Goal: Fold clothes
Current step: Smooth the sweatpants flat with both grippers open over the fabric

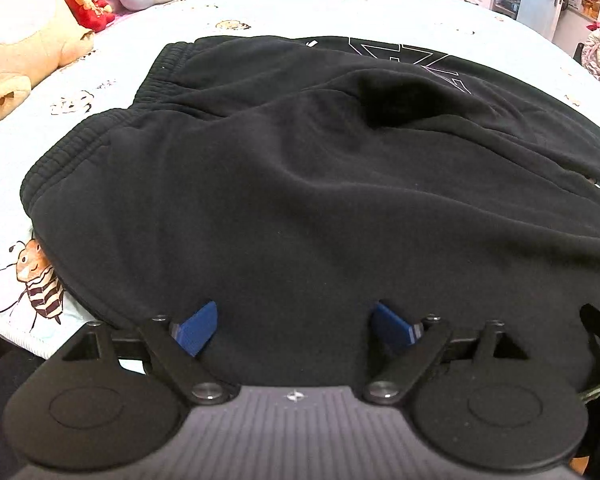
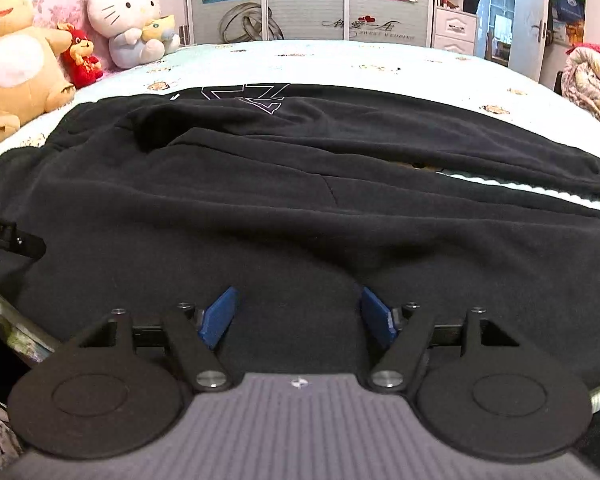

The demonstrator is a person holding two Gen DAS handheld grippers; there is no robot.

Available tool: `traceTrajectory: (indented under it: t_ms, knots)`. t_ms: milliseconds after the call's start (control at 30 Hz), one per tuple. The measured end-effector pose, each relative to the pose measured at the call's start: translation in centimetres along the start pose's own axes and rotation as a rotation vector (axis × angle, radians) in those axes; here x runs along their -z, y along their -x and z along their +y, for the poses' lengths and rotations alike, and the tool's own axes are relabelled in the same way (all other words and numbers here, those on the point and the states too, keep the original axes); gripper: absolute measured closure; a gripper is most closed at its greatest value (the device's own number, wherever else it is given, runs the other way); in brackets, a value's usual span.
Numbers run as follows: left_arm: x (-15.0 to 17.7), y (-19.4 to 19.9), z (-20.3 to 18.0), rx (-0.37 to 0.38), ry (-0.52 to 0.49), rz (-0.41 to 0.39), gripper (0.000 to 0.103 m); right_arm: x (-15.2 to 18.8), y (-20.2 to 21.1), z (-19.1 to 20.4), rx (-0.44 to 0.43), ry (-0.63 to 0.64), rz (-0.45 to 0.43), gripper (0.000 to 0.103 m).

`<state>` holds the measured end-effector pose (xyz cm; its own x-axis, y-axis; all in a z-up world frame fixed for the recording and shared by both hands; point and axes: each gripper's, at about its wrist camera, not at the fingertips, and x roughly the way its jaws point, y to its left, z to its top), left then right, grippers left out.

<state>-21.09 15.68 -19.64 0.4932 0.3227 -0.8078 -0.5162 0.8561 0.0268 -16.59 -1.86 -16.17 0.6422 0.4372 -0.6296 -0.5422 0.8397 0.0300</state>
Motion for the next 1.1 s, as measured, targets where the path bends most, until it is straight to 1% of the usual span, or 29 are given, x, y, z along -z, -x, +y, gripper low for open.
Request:
traceTrajectory:
  t_ms: [167, 500, 633, 733, 833, 933, 1000, 1033, 1100]
  knots:
    - [-0.2, -0.3, -0.2, 0.004, -0.001, 0.005, 0.010, -0.1, -0.3, -0.1, 0.004, 0.003, -0.005, 0.029]
    - [-0.1, -0.3, -0.4, 0.001, -0.006, 0.014, 0.007, 0.1, -0.4, 0.0, 0.001, 0.003, -0.016, 0.029]
    - [-0.1, -0.1, -0.5, -0.003, -0.011, 0.014, 0.006, 0.2, -0.3, -0.1, -0.003, 0.000, -0.019, 0.029]
    - [-0.3, 0.3, 0.0, 0.007, 0.005, 0.006, 0.006, 0.2, -0.2, -0.1, -0.005, -0.001, -0.022, 0.029]
    - [-1.0, 1.0, 1.1, -0.004, 0.042, -0.018, 0.006, 0.3, -0.1, -0.1, -0.006, -0.001, -0.025, 0.029]
    - [-1.9, 1.7, 2.8, -0.014, 0.075, -0.076, 0.006, 0.3, -0.1, 0.0, -0.004, 0.002, -0.026, 0.029]
    - [-2.4, 1.4, 4.2, -0.039, 0.099, -0.085, 0.006, 0.3, -0.1, 0.1, -0.003, 0.004, -0.026, 0.029]
    - [-2.6, 1.0, 4.9, -0.053, 0.117, -0.079, 0.006, 0.3, -0.1, 0.1, -0.003, 0.002, -0.027, 0.029]
    - [-2.5, -0.4, 6.5, -0.077, 0.175, -0.027, 0.007, 0.2, 0.1, 0.0, -0.009, -0.008, -0.030, 0.029]
